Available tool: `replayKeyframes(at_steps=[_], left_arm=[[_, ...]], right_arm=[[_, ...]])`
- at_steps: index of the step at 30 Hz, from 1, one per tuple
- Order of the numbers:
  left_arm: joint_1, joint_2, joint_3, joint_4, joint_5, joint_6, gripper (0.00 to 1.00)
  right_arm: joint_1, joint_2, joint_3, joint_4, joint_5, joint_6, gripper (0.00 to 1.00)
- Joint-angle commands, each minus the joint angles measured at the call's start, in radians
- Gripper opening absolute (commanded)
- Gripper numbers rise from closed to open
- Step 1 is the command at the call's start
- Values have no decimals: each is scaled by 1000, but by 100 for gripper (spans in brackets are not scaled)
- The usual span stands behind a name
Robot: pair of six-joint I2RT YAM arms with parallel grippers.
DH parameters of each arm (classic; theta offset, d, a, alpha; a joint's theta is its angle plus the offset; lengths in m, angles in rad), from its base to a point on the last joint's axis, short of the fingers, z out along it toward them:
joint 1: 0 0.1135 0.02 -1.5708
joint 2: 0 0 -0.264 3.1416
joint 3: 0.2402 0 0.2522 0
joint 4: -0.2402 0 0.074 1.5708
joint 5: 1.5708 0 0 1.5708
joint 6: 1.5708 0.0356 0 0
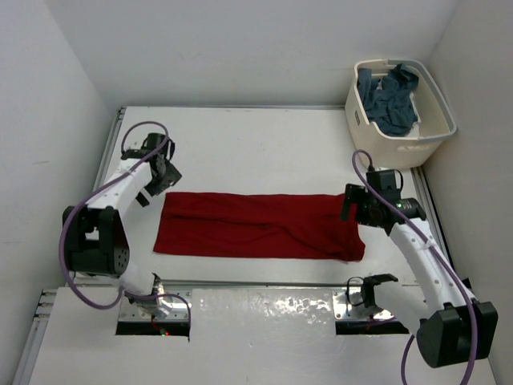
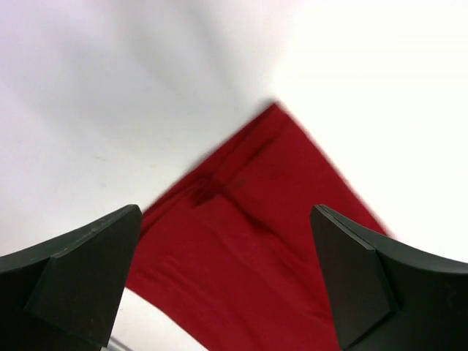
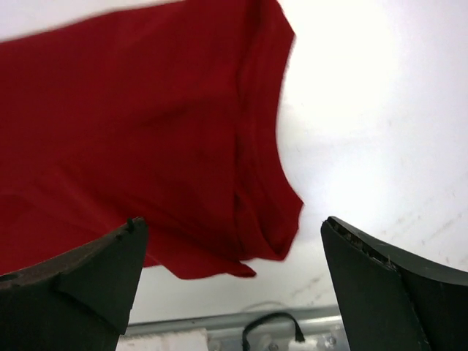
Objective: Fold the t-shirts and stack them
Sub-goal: Fold the other side of the tshirt into a rectangle, then rotate the tshirt 90 degrees
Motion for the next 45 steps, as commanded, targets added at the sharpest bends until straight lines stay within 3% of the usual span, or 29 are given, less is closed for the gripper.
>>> replayKeyframes(at_steps=[1, 4, 8, 15, 19, 24, 27, 31, 34, 38, 42, 45], left_arm=[[-22, -87, 29, 4, 69, 31, 100], [-99, -74, 5, 108, 142, 34, 100], [-177, -3, -38, 189, 225, 45, 100], [-191, 61, -264, 343, 328, 30, 100], [-191, 118, -302, 363, 313, 25, 100], [-202, 143, -338, 360, 365, 4, 100], [-220, 120, -335, 279, 364, -35, 100], [-266, 11, -324, 128, 356, -171, 100], [-286, -44, -309, 123, 374, -205, 100], [-335, -42, -285, 175, 403, -207, 100], [-413, 18, -287, 182, 403, -229, 100], [-456, 35, -270, 228, 405, -277, 100]], right_arm=[[-3, 6, 0, 63, -73, -28, 99], [-1, 62, -52, 152, -209, 1, 99], [20, 131, -119, 258, -275, 26, 99], [40, 375, -121, 373, -210, 38, 99], [38, 587, -3, 359, -118, 17, 99], [40, 895, 267, 312, -79, -15, 99], [45, 1084, 483, 257, -88, -25, 99], [75, 1346, 877, 188, -119, -31, 99], [95, 1467, 1156, 158, -156, -19, 99], [129, 1653, 1431, 303, -265, 24, 99], [184, 1748, 1517, 525, -341, 103, 99], [216, 1816, 1583, 559, -351, 127, 99]])
